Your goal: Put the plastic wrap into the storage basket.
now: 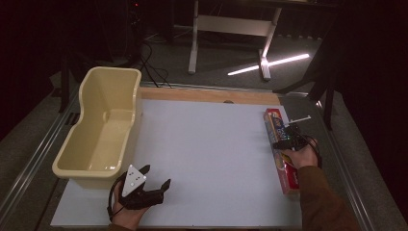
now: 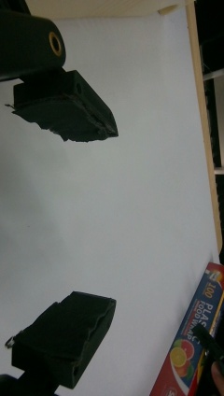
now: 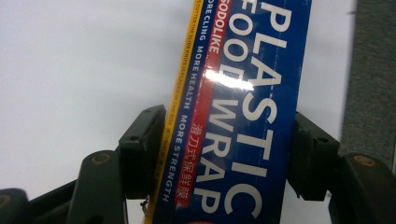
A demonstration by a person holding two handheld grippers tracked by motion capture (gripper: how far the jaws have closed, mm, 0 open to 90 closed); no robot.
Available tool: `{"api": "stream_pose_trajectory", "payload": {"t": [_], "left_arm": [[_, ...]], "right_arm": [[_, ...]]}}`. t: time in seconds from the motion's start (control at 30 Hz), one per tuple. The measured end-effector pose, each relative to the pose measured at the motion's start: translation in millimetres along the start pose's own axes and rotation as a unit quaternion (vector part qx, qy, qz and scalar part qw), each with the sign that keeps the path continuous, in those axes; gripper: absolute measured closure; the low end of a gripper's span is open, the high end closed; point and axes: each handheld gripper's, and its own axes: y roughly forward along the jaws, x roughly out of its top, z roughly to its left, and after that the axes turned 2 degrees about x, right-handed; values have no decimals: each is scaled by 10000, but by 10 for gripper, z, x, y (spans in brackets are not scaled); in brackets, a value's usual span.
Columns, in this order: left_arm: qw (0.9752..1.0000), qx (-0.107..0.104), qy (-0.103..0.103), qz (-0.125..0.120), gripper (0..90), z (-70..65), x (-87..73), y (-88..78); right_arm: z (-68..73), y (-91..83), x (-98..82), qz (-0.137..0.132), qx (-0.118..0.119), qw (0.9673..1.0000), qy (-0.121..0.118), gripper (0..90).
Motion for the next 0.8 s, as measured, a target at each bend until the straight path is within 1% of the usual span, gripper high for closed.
{"api": "stream_pose_trajectory", "payload": {"t": [0.07, 0.13, 0.17, 0.2, 0.27, 0.3, 0.33, 0.43, 0.53, 0.57, 0.6, 0.63, 0.67, 0.77, 0.8], "left_arm": [[10000, -5, 15, 7, 160, -5, -1, 2], [10000, -4, 28, 5, 160, -9, 0, 1], [10000, -11, 24, 15, 159, -9, -1, 5], [10000, -15, 23, 27, 159, -9, -3, 9], [10000, -24, 23, 35, 160, -15, -5, 14], [10000, -25, 32, 34, 159, -18, -4, 14], [10000, -27, 37, 26, 159, -20, -3, 14], [10000, -31, 34, 32, 159, -14, -3, 11], [10000, -37, 18, 18, 160, -13, -2, 9], [10000, -36, 22, 14, 159, -14, -1, 8], [10000, -40, 20, 13, 160, -14, -1, 9], [10000, -42, 24, 24, 160, -14, -1, 10], [10000, -40, 29, 32, 159, -14, -2, 12], [10000, -40, 35, 35, 160, -20, -2, 18], [10000, -38, 37, 31, 160, -22, -2, 19]], "right_arm": [[44, -22, -12, 146, 59, 9997, -169, 371], [92, -46, -18, 387, 159, 9985, -357, 370], [109, -54, -16, 504, 206, 9976, -422, 369], [140, -65, -5, 719, 263, 9953, -599, 365], [163, -58, 26, 907, 250, 9933, -678, 359], [164, -30, 75, 1108, 287, 9913, -652, 353], [164, -30, 75, 1108, 287, 9913, -652, 353], [135, 14, 129, 1342, 407, 9880, -640, 341], [88, 71, 175, 1576, 611, 9843, -512, 333], [84, 79, 184, 1615, 633, 9836, -487, 336], [91, 85, 200, 1700, 602, 9827, -416, 344], [99, 89, 209, 1756, 565, 9820, -408, 349], [116, 92, 220, 1814, 498, 9814, -374, 363], [162, 94, 269, 2065, 256, 9779, -208, 405], [162, 94, 269, 2065, 256, 9779, -208, 405]]}}
